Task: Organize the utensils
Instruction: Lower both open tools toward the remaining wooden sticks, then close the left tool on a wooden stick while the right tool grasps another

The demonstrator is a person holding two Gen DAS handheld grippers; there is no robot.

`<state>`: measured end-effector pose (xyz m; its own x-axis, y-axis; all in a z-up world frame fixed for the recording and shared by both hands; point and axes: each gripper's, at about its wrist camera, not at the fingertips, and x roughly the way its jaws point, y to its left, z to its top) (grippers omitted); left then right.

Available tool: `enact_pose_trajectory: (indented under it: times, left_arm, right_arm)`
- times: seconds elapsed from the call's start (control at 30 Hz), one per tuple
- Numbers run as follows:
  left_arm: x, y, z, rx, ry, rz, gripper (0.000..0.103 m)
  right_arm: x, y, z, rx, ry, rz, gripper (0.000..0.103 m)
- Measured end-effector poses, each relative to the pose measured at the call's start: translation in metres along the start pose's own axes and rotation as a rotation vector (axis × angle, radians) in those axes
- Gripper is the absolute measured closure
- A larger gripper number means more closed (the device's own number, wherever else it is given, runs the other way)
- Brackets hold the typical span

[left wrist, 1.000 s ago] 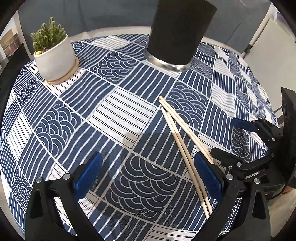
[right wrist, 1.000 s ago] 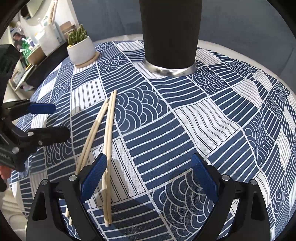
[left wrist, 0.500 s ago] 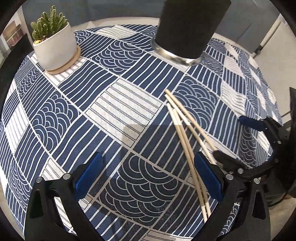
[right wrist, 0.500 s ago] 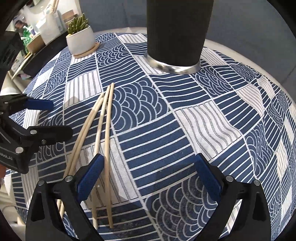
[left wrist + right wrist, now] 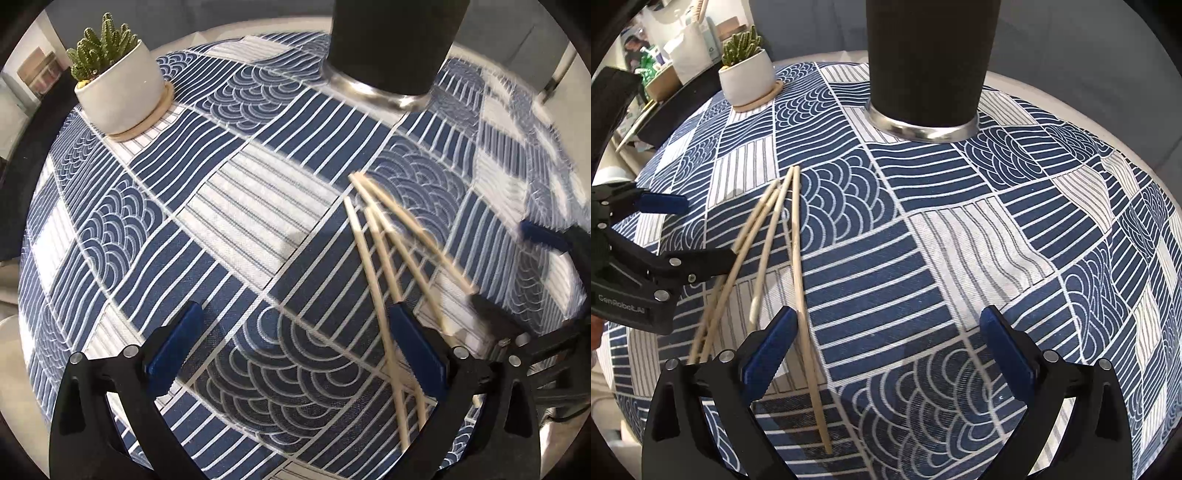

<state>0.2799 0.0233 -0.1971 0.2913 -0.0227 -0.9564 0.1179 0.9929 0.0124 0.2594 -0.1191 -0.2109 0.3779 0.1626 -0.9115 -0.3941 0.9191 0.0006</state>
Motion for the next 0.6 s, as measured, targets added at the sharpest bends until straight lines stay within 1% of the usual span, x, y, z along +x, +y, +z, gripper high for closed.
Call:
enact_pose_trajectory:
  times: [0.1,0.2,0.27,0.3,0.33,0.37,0.4,0.43,0.47,0.5,0.53,0.57,0.6]
  left_arm:
    - [-0.001,0.004,-0.002,-0.052,0.047,0.007,0.005]
    - [-0.003,0.006,-0.008,-0.067,0.05,0.01,0.005]
    - [-0.006,0.011,-0.013,-0.09,0.044,0.013,0.009]
    - [-0.008,0.012,-0.014,-0.109,0.032,0.018,0.015]
    - [-0.011,0.015,-0.016,-0.127,0.021,0.023,0.022]
    - [-0.014,0.018,-0.018,-0.151,0.008,0.03,0.025]
    - [-0.016,0.02,-0.02,-0.165,-0.001,0.035,0.034]
    - [-0.019,0.022,-0.022,-0.177,-0.009,0.039,0.043]
    - [-0.021,0.023,-0.024,-0.181,-0.013,0.043,0.048]
    - [-0.023,0.024,-0.027,-0.184,-0.014,0.043,0.055]
    - [-0.024,0.024,-0.028,-0.182,-0.012,0.043,0.058]
    - [-0.025,0.025,-0.029,-0.176,-0.008,0.041,0.061]
    - [-0.026,0.027,-0.032,-0.177,-0.007,0.04,0.067]
  right_arm:
    - [0.002,-0.002,0.005,-0.03,0.016,0.012,0.008]
    - [0.005,-0.004,0.012,-0.051,0.04,0.023,0.008]
    - [0.009,-0.005,0.02,-0.054,0.069,0.027,0.008]
    - [0.011,-0.005,0.023,-0.052,0.091,0.031,0.007]
    - [0.013,-0.004,0.027,-0.055,0.121,0.03,0.008]
    - [0.016,-0.003,0.032,-0.076,0.161,0.029,0.009]
    - [0.018,-0.002,0.036,-0.089,0.182,0.034,0.01]
    - [0.018,-0.001,0.039,-0.107,0.193,0.04,0.014]
    - [0.017,0.0,0.042,-0.13,0.196,0.047,0.02]
    - [0.014,-0.002,0.044,-0.137,0.19,0.051,0.036]
    - [0.012,-0.006,0.047,-0.128,0.184,0.047,0.054]
    - [0.012,-0.011,0.049,-0.112,0.182,0.044,0.061]
    - [0.012,-0.017,0.05,-0.093,0.179,0.041,0.072]
